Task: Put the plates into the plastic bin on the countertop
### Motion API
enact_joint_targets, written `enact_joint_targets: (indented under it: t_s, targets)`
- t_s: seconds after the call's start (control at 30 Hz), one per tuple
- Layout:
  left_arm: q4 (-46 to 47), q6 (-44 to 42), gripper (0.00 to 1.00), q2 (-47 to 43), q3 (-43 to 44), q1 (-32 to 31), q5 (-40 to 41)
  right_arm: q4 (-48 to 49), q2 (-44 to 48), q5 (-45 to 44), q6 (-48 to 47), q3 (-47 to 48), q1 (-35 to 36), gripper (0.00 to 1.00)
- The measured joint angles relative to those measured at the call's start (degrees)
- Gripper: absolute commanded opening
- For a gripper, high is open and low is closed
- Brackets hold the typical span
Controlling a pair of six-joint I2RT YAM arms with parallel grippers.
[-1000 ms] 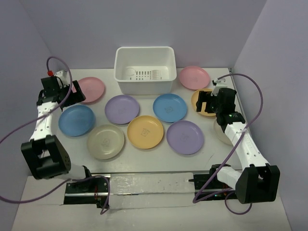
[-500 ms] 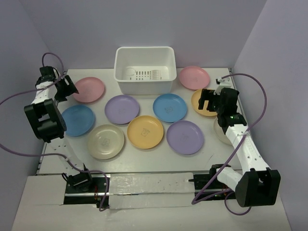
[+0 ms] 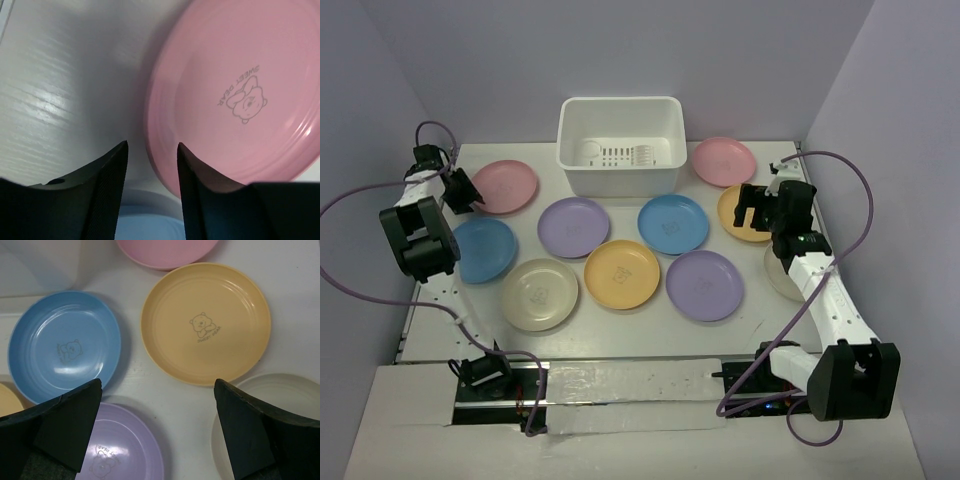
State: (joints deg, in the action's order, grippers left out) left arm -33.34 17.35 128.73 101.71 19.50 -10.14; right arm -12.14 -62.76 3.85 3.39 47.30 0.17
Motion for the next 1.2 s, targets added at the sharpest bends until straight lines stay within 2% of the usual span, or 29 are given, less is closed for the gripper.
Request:
enact_joint_targets:
  t_s: [0.1, 0.17, 0.2, 0.43, 0.73, 0.9, 1.2]
  targets:
    - [0.2, 0.7, 0.24, 1.0, 1.2, 0.0, 0.7, -0.1, -0.3, -0.4, 0.0, 0.3, -0.9, 1.00]
    - [0.4, 1.7, 0.05, 1.8, 1.6, 0.0, 0.6, -0.2, -0.3, -0.7, 0.1, 0.3, -1.2, 1.00]
    - [0.5, 2.2, 0.01, 2.0, 1.9, 0.0, 0.6, -0.2, -0.3, -1.0, 0.1, 0.4, -1.2, 1.00]
    - [-0.3, 3.3, 0.00, 2.1, 5.0, 0.0, 1.2, -0.2, -0.3, -4.4, 0.4, 0.4, -1.2, 1.00]
    - [-6.6, 3.5, 0.00, -1.1, 10.4, 0.0, 4.1, -1.5, -0.3, -7.7, 1.3, 3.6, -1.8, 1.00]
    - [-9.4, 3.1, 0.00, -10.3, 12.2, 0.0, 4.0, -3.1, -0.3, -7.5, 1.2, 6.6, -2.7, 1.00]
    - [-8.8, 0.8, 0.00, -28.8, 12.4, -1.4, 0.5, -7.2, 1.7, -6.1, -1.3, 10.5, -6.1, 1.00]
